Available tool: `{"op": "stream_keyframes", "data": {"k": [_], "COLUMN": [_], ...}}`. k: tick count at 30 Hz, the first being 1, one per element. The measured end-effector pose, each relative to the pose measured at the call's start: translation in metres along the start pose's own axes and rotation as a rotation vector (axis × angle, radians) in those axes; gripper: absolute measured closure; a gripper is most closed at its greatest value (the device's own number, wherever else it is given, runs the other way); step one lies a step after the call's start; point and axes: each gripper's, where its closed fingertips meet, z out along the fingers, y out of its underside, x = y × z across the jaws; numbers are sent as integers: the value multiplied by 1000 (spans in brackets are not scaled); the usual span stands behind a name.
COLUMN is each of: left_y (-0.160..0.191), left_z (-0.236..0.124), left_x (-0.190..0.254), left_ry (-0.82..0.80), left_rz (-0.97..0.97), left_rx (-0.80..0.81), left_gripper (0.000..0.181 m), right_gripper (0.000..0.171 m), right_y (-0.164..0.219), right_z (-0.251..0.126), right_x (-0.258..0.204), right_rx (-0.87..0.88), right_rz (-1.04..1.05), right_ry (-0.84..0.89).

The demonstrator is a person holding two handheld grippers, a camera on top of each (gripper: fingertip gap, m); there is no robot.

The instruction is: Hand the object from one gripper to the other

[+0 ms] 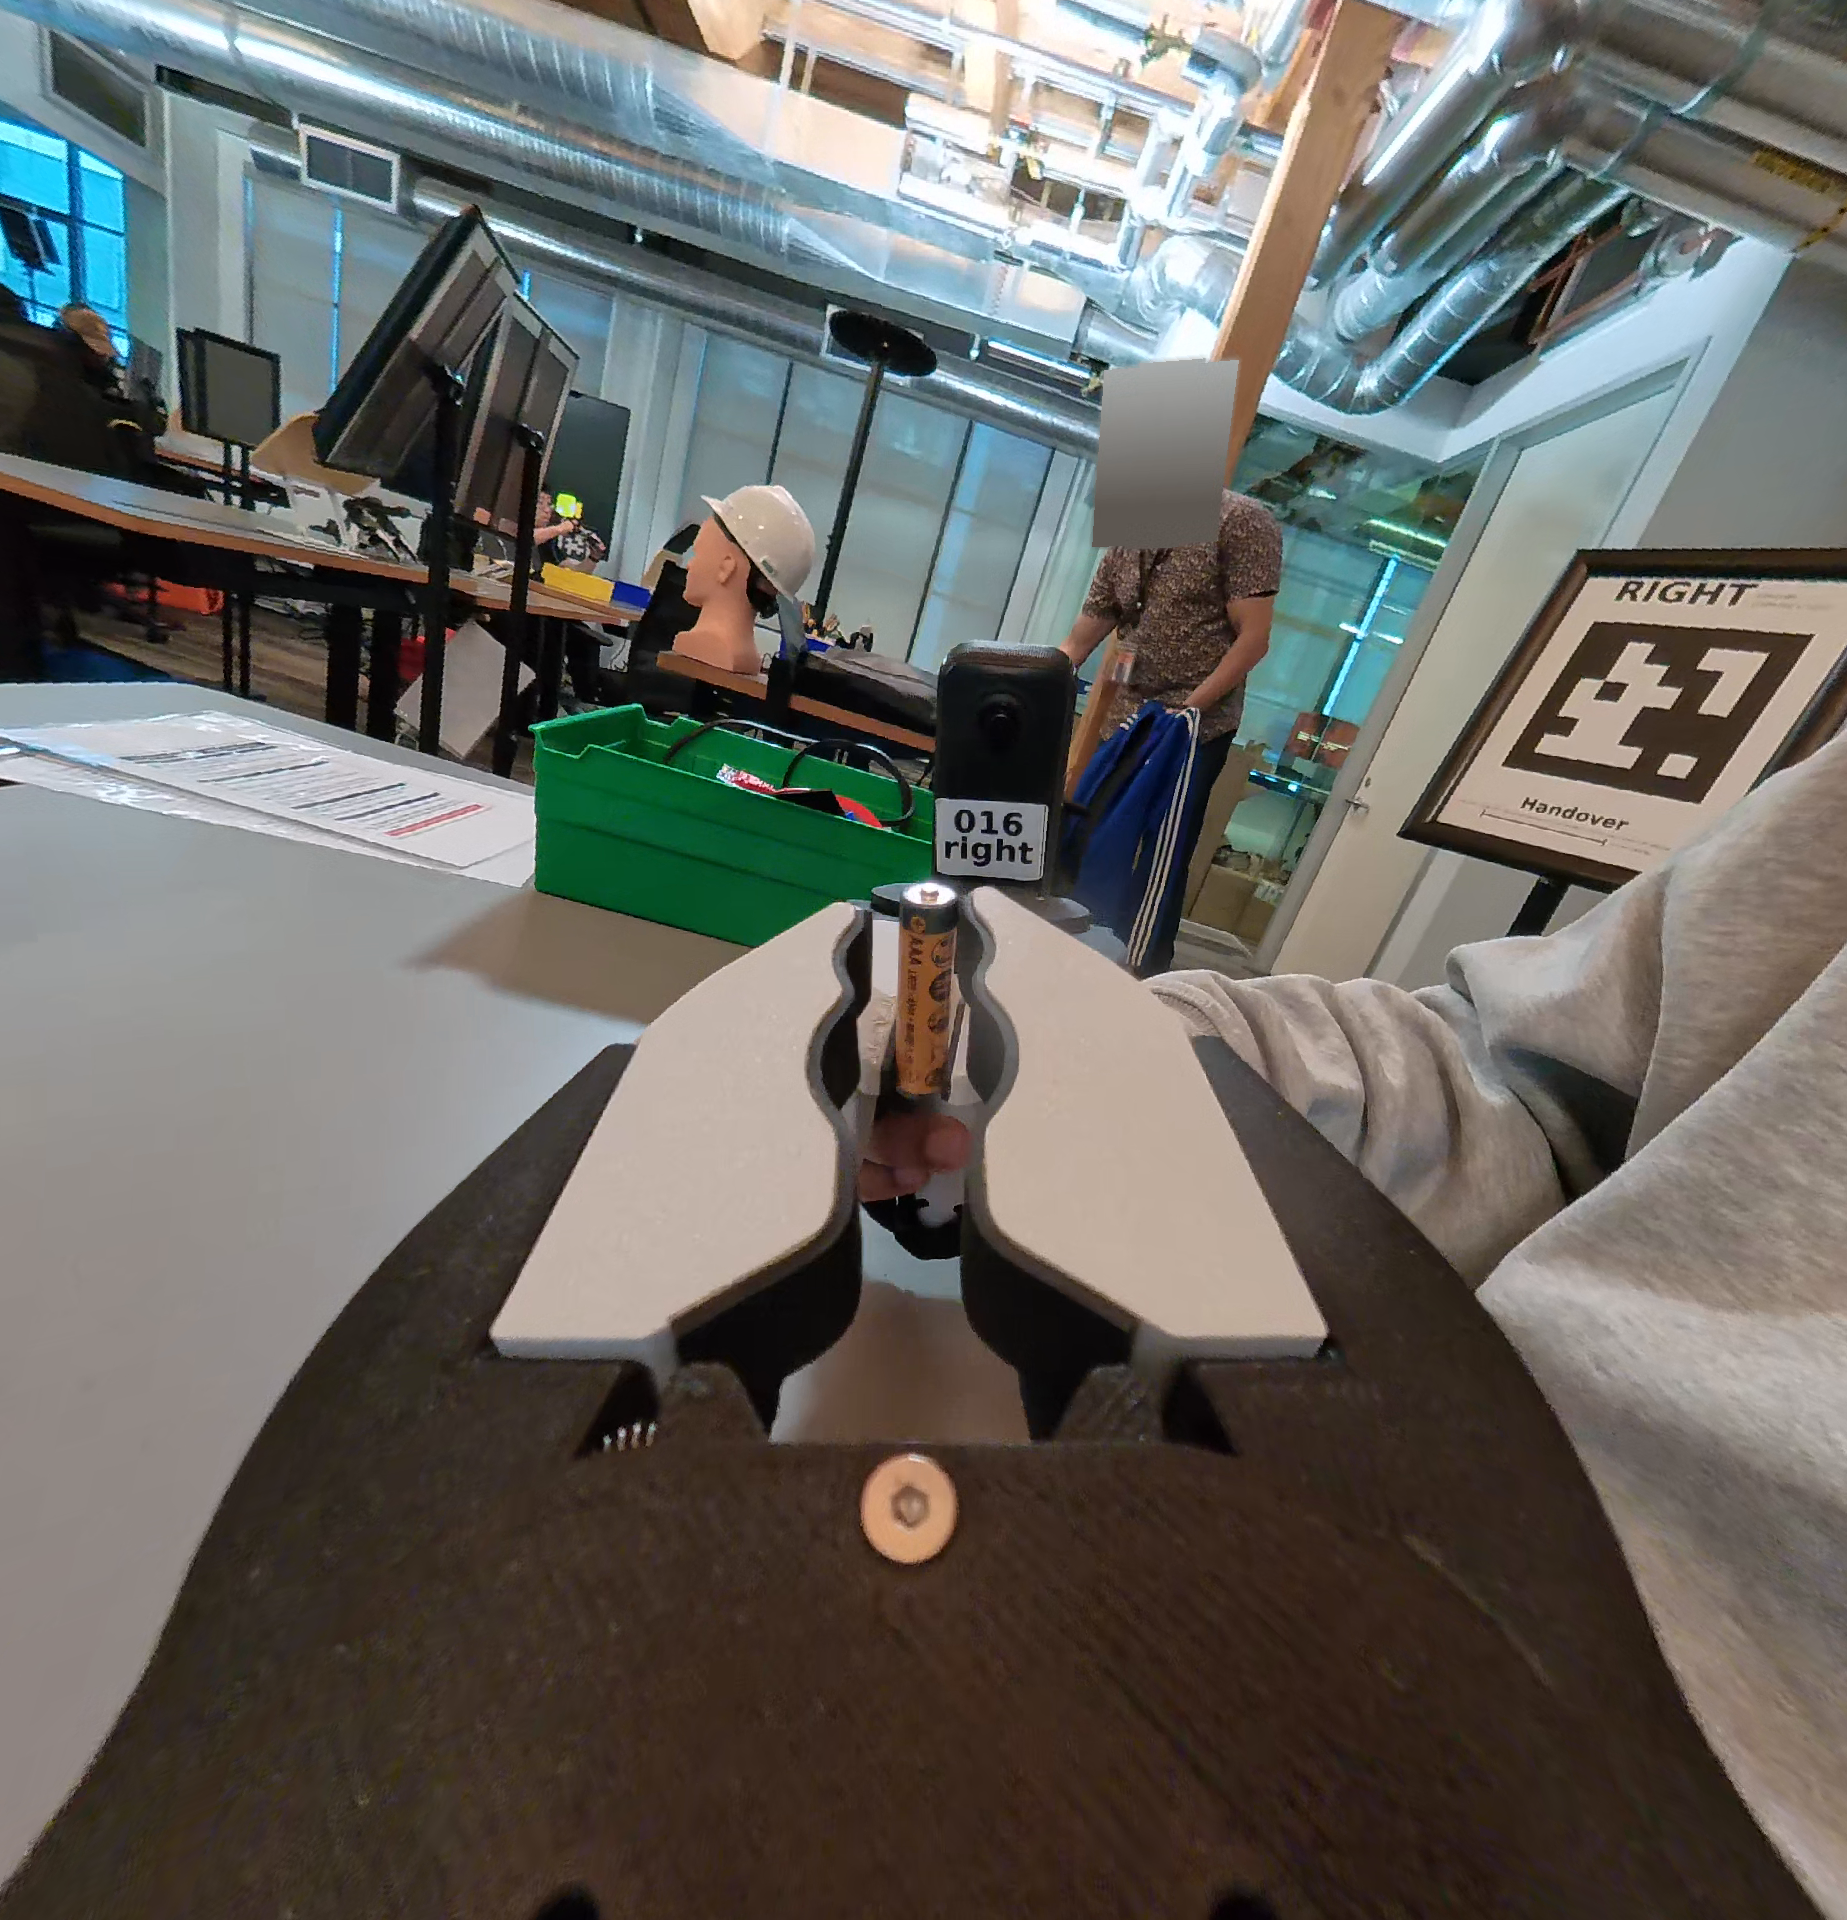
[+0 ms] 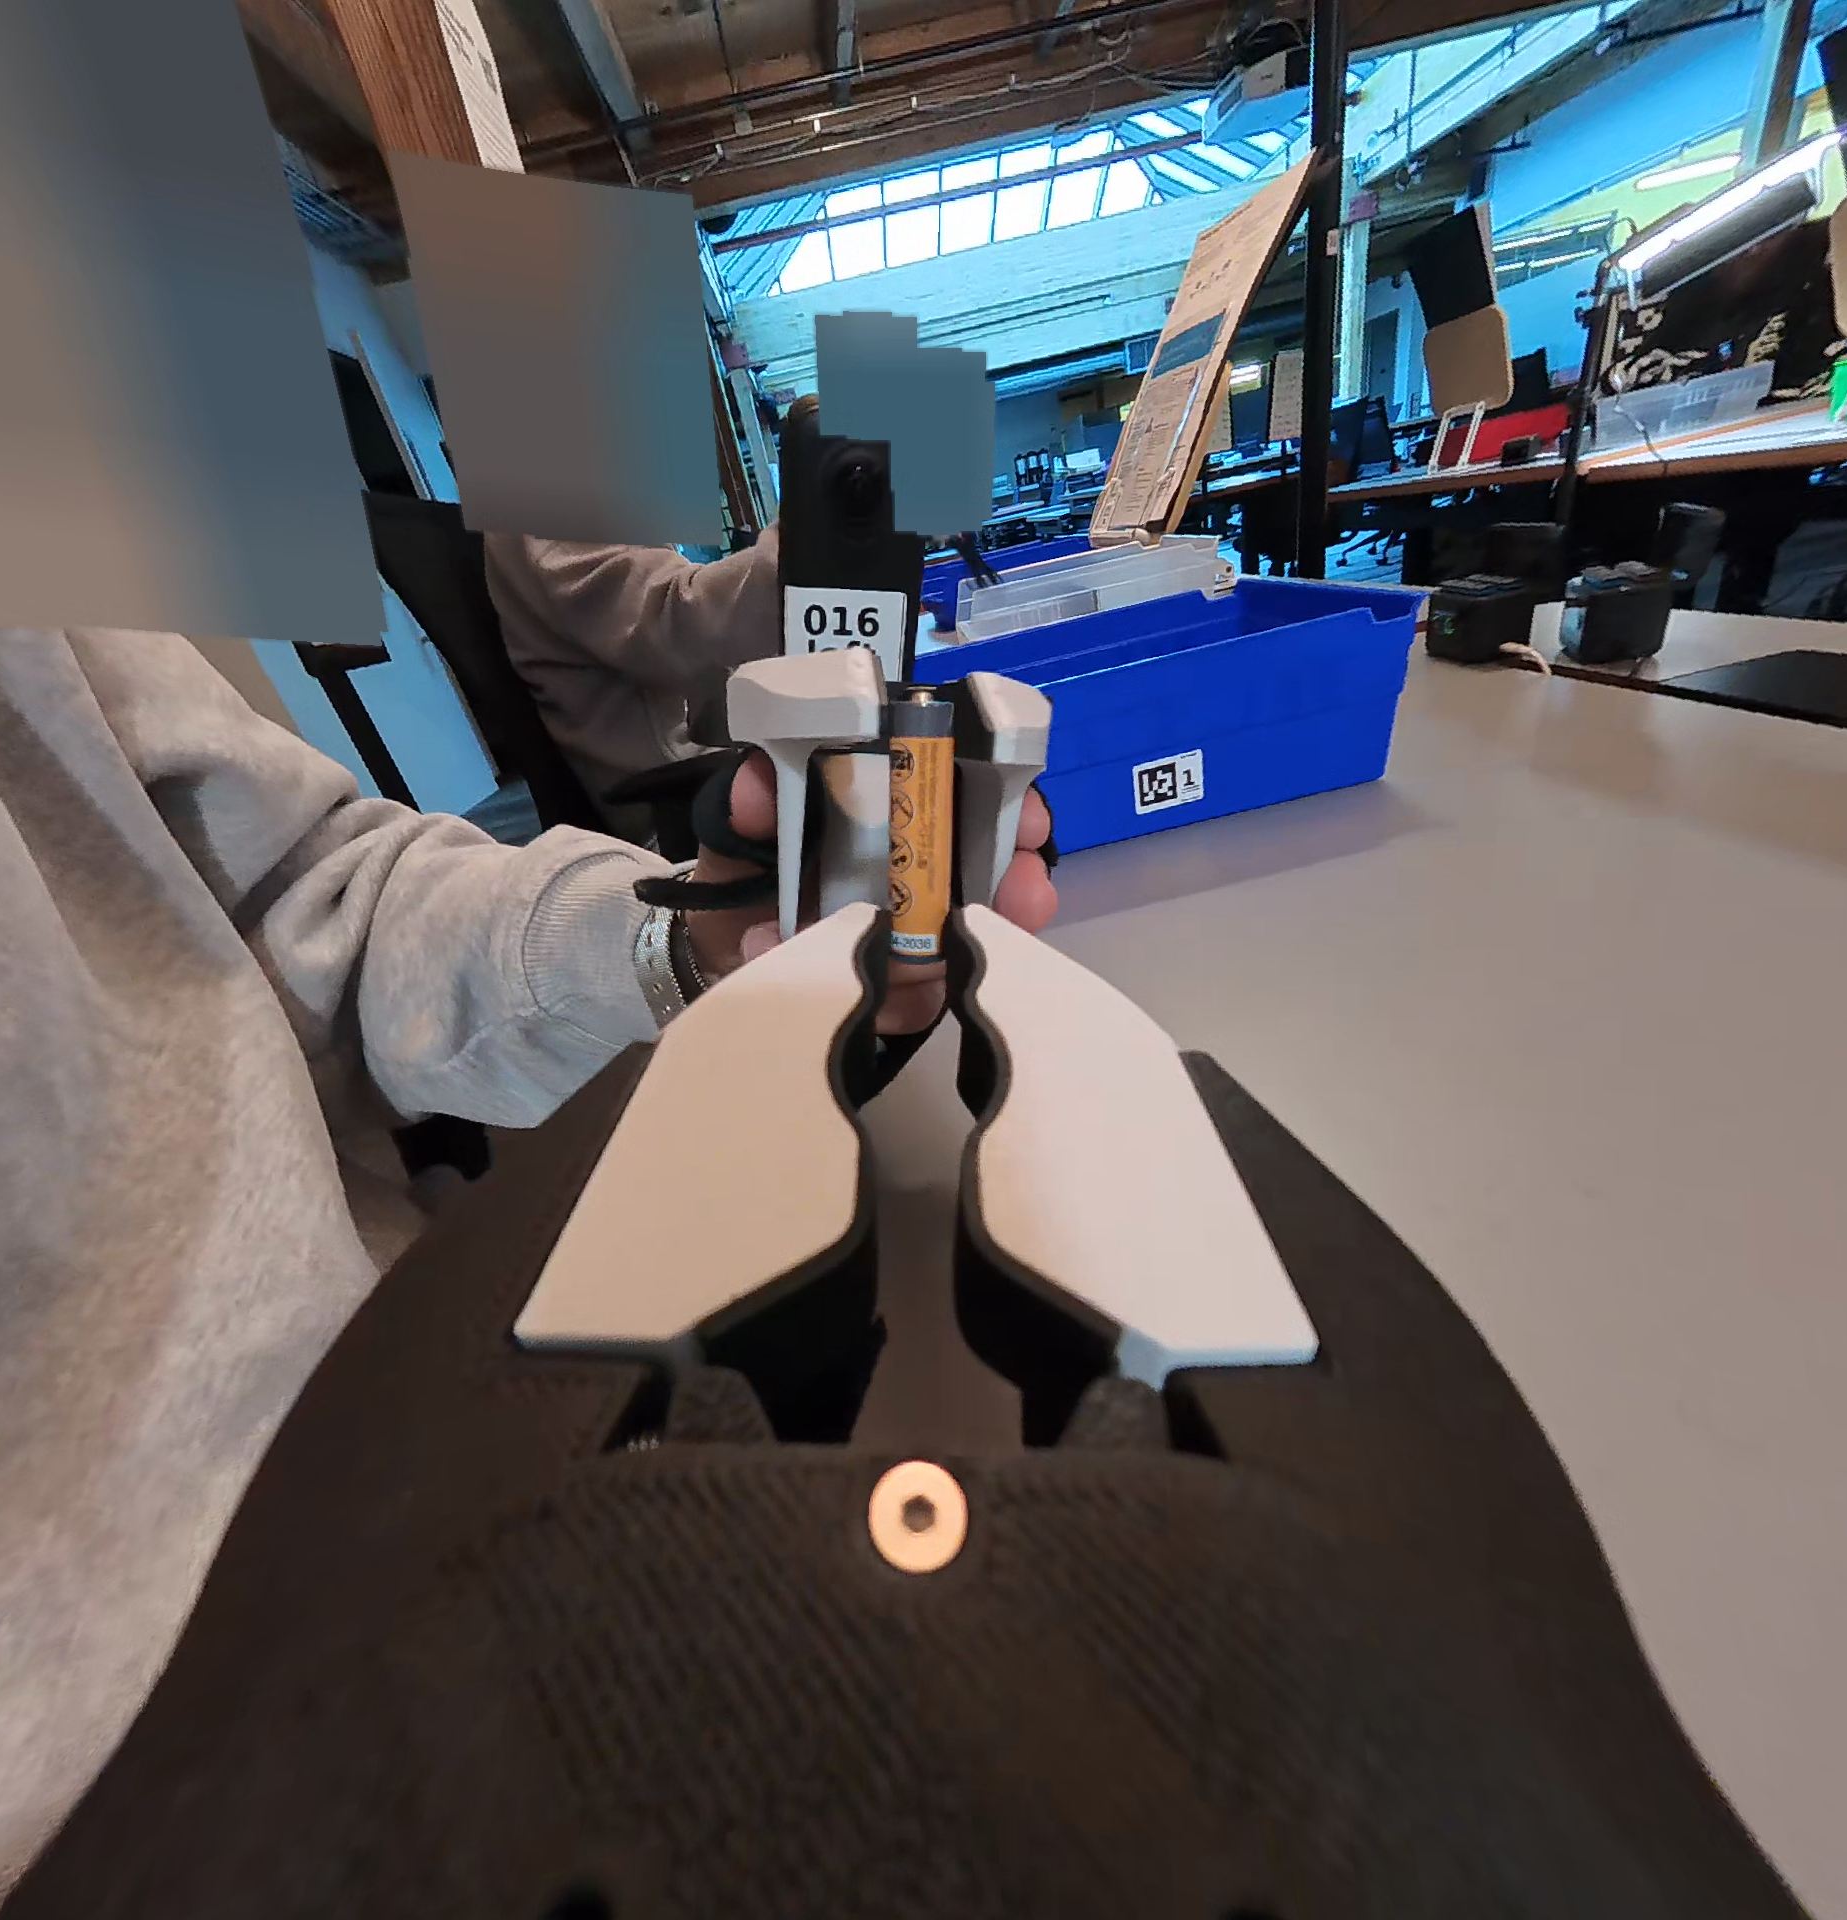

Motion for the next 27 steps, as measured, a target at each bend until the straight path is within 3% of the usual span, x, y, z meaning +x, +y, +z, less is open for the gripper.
{"op": "stream_keyframes", "data": {"k": [17, 22, 25, 27], "left_y": [1, 4, 12, 15], "left_z": [2, -1, -3, -5], "left_x": [3, -6, -12, -14], "left_ry": [-13, -41, -25, -8], "left_rz": [52, 33, -36, -72], "left_rx": [-11, -31, -78, -87], "left_gripper": [172, 172, 172, 171], "right_gripper": [158, 109, 93, 92], "right_y": [1, 3, -1, -2], "right_z": [1, -2, -7, -8], "right_x": [1, 12, 16, 14], "right_rx": [6, -9, -45, -112], "right_rz": [32, 64, -183, -435], "right_ry": [-2, 51, 147, 209]}}
